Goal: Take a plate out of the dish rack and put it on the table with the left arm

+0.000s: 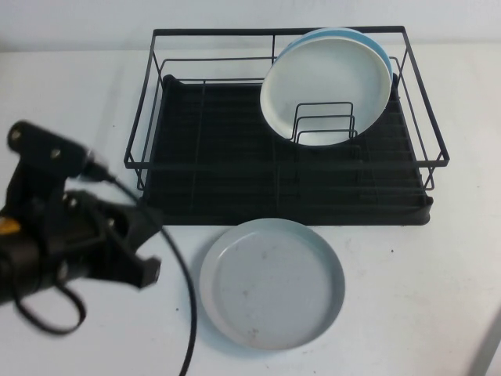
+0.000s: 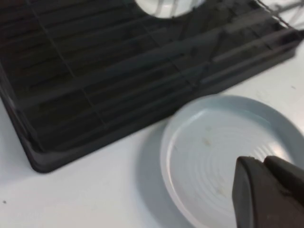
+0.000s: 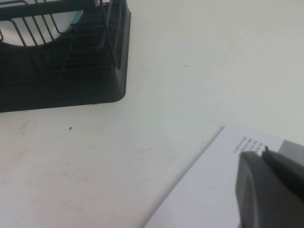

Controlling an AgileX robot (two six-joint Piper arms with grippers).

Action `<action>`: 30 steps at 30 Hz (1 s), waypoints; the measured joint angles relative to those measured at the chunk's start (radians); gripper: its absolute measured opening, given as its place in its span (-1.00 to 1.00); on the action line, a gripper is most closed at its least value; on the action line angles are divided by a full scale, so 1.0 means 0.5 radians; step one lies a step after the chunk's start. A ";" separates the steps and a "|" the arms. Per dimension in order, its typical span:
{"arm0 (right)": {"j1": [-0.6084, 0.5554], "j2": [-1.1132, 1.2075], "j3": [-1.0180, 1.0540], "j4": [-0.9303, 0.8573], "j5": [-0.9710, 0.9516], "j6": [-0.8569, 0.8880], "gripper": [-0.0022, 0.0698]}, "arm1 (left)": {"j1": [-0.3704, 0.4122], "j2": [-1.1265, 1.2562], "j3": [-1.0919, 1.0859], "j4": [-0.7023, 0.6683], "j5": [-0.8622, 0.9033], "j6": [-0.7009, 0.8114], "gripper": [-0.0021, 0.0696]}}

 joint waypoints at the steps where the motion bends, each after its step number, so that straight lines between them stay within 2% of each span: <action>1: 0.000 0.000 0.000 0.000 0.000 0.000 -0.99 | 0.000 -0.075 0.042 0.009 0.030 -0.005 -0.94; 4: 0.000 0.000 0.000 0.000 0.000 0.000 -0.99 | 0.000 -0.273 0.111 0.110 0.104 -0.008 -0.94; 7: 0.000 0.000 0.000 0.000 0.000 0.000 -0.99 | 0.000 -0.469 0.120 0.382 0.209 -0.119 -0.94; 8: 0.000 0.000 0.000 0.000 0.000 0.000 -0.99 | 0.000 -0.538 0.129 0.476 0.248 -0.221 -0.94; 13: 0.000 0.000 0.000 0.000 0.000 0.000 -0.99 | 0.000 -0.807 0.250 1.080 0.415 -1.158 -0.94; 15: 0.000 0.000 0.000 0.000 0.000 0.000 -0.99 | 0.000 -0.873 0.350 1.238 0.386 -1.352 -0.94; 18: 0.000 0.000 0.000 0.003 0.000 0.000 -0.99 | 0.000 -1.001 0.561 1.443 0.156 -1.456 -0.94; 23: 0.000 0.000 0.000 0.003 0.000 0.000 -0.99 | 0.047 -1.330 0.975 1.550 -0.344 -1.570 -0.94; 30: 0.000 0.000 0.000 0.003 0.000 0.000 -0.99 | 0.384 -1.684 1.396 1.511 -0.452 -1.646 -0.94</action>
